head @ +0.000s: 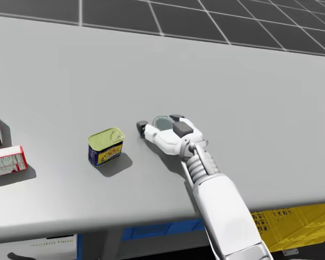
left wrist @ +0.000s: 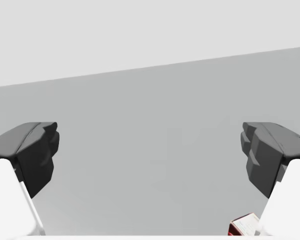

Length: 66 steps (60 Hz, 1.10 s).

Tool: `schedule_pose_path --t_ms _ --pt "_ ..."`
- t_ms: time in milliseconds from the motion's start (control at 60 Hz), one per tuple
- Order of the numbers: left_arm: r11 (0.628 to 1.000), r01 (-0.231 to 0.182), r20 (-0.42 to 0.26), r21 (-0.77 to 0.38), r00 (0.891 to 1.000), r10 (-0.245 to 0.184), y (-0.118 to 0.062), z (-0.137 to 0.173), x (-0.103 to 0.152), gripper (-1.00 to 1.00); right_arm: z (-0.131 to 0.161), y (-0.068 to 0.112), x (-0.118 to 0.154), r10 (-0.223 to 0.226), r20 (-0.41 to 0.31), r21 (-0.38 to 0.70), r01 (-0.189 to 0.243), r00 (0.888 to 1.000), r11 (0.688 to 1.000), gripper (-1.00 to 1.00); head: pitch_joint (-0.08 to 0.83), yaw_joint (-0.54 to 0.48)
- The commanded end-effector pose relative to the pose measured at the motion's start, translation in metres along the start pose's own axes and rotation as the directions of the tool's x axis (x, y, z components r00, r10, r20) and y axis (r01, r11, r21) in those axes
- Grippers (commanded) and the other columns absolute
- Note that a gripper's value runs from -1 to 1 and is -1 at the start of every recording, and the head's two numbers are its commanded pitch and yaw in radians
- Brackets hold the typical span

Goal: Pick up the tuna fish can and lift it.

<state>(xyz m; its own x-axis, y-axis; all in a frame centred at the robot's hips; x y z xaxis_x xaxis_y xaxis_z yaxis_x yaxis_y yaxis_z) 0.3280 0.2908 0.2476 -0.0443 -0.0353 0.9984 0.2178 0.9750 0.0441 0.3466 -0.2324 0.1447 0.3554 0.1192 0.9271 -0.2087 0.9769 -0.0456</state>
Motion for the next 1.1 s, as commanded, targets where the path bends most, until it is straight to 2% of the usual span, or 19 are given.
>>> schedule_pose_path --t_ms 17,267,567,767,833,983,1100 --pt "1.000 -0.001 0.000 0.001 1.000 0.001 0.000 0.000 0.000 -1.00 0.000 -0.002 -0.014 0.008 -0.060 -0.017 -0.009 0.998 1.000 1.00 0.669 -0.32" --pt "1.000 -0.003 -0.001 0.001 1.000 0.003 0.000 0.000 0.000 -1.00 0.000 -0.002 -0.016 0.001 -0.077 -0.004 -0.002 0.997 1.000 1.00 0.632 -0.32" --pt "1.000 0.000 -0.001 0.001 1.000 0.000 -0.001 0.000 0.000 -1.00 0.000 -0.002 -0.017 0.006 -0.068 0.005 -0.006 0.998 1.000 1.00 0.390 -0.35" --pt "1.000 -0.001 0.006 -0.002 1.000 0.001 0.000 0.000 0.001 -1.00 0.001 -0.003 -0.016 0.001 -0.057 0.006 -0.001 0.998 1.000 1.00 0.339 -0.36" --pt "1.000 -0.002 0.008 -0.001 1.000 0.002 0.000 0.000 0.002 -1.00 0.008 -0.006 -0.005 -0.023 -0.034 0.012 0.024 0.999 1.000 1.00 0.339 -0.35" --pt "1.000 -0.003 0.009 0.000 1.000 0.003 0.000 0.001 0.002 -1.00 0.029 -0.005 0.028 -0.031 0.050 0.022 0.030 0.998 0.999 1.00 0.342 -0.36" --pt "1.000 -0.004 0.011 0.002 1.000 0.004 0.000 0.001 0.003 -1.00 0.050 -0.002 0.060 -0.036 0.131 0.031 0.032 0.991 0.999 1.00 0.342 -0.36"
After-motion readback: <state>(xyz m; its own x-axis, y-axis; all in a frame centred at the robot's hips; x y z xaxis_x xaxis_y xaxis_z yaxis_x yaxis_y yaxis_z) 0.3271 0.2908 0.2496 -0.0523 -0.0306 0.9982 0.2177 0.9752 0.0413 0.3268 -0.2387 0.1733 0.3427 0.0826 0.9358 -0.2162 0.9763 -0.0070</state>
